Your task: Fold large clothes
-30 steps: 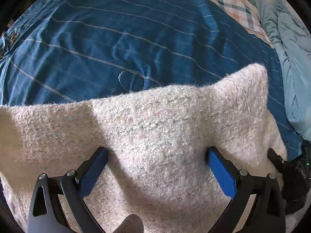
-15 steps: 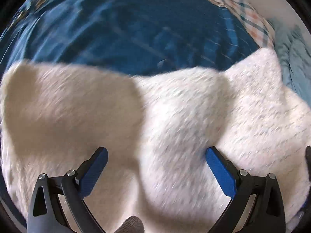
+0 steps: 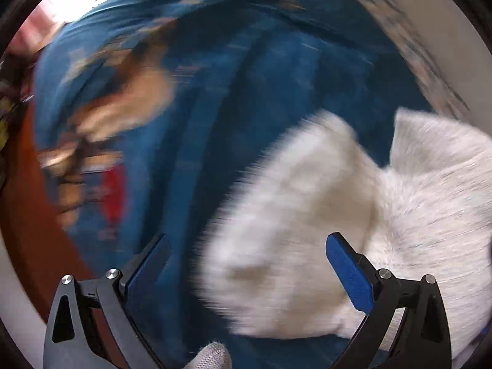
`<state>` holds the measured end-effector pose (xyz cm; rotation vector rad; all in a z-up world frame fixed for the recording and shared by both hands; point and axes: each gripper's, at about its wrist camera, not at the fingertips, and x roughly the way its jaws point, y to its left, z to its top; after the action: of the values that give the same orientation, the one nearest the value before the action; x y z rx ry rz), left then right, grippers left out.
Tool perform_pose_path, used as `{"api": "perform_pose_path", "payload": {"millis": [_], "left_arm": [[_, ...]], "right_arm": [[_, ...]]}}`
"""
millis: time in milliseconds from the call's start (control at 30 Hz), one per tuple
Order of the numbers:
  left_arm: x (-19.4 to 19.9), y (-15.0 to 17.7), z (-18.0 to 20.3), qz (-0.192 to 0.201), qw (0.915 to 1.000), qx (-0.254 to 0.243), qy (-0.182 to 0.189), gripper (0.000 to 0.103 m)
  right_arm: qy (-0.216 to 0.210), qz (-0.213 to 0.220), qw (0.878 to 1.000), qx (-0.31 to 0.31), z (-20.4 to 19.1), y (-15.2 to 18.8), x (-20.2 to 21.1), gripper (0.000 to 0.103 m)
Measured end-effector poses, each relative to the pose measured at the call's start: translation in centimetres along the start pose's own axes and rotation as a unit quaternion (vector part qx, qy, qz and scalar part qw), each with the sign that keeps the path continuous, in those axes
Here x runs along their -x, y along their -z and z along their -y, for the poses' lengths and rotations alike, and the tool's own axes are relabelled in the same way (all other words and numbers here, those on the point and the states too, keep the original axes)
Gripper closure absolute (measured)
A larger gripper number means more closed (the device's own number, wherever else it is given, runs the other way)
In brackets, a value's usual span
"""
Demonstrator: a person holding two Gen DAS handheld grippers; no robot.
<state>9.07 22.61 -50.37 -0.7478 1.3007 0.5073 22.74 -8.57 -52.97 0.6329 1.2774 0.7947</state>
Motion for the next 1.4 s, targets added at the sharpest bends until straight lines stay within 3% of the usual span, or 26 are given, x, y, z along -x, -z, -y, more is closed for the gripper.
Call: {"api": "perform_pose_path", "payload": {"millis": [133,233,367,467,533,567,600,700,800,900,1000,1167,1300,1400], "left_arm": [[0.5,-0.1,-7.5,0.001,0.9973,0.064,-0.037,0.000],[1.2,0.4,-10.9,0.009,0.9956,0.079,-0.049,0.000],[2.5,-0.5,-12.1,0.026,0.9953,0.073,-0.059,0.000],[3.6,-1.2,-12.5,0.035,0.9960,0.069,-0.045,0.000],[4.7,-1.6,-11.9,0.042,0.9965,0.069,-0.022,0.000],[4.9,-2.2,-11.3,0.044,0.9966,0.068,-0.013,0.000],[5.1,-2.8,-10.7,0.047,0.9969,0.064,0.000,0.000],[6.0,-3.7,-8.9,0.054,0.9971,0.042,0.032,0.000],[5.3,-3.3,-7.1,0.048,0.9977,0.015,0.046,0.000],[2.5,-2.1,-5.7,0.012,0.9988,-0.010,0.046,0.000],[-1.6,-0.2,-5.4,-0.046,0.9986,-0.021,0.015,0.000],[-3.5,2.5,-6.7,-0.069,0.9976,0.010,0.004,0.000],[-1.0,4.4,-7.5,-0.039,0.9985,0.037,0.010,0.000],[-0.1,6.1,-7.7,-0.027,0.9988,0.036,0.017,0.000]], "right_arm": [[0.034,-0.072,0.996,0.028,-1.0,4.0,-8.7,0.078],[0.077,-0.122,0.988,0.051,-0.5,7.7,-13.4,0.077],[0.107,-0.159,0.979,0.075,-0.3,10.5,-16.1,0.077],[0.122,-0.174,0.972,0.099,-1.9,10.0,-16.1,0.068],[0.085,-0.200,0.971,0.097,-3.4,9.3,-15.0,0.046],[0.066,-0.210,0.971,0.092,-4.1,9.1,-14.1,0.029],[0.047,-0.223,0.970,0.088,-4.7,9.1,-13.1,0.021],[-0.029,-0.265,0.963,0.033,-4.0,9.8,-9.9,0.021],[-0.020,-0.229,0.972,-0.051,0.1,8.8,-5.3,0.021],[0.033,-0.182,0.978,-0.096,4.7,8.2,-1.2,0.021],[0.090,-0.146,0.977,-0.124,8.3,7.2,2.0,0.021],[0.120,-0.132,0.977,-0.114,12.2,4.2,3.1,0.021],[0.092,-0.157,0.980,-0.085,14.2,1.0,-0.6,0.021],[0.001,-0.207,0.973,-0.099,17.0,-0.5,-6.1,0.019]]}}
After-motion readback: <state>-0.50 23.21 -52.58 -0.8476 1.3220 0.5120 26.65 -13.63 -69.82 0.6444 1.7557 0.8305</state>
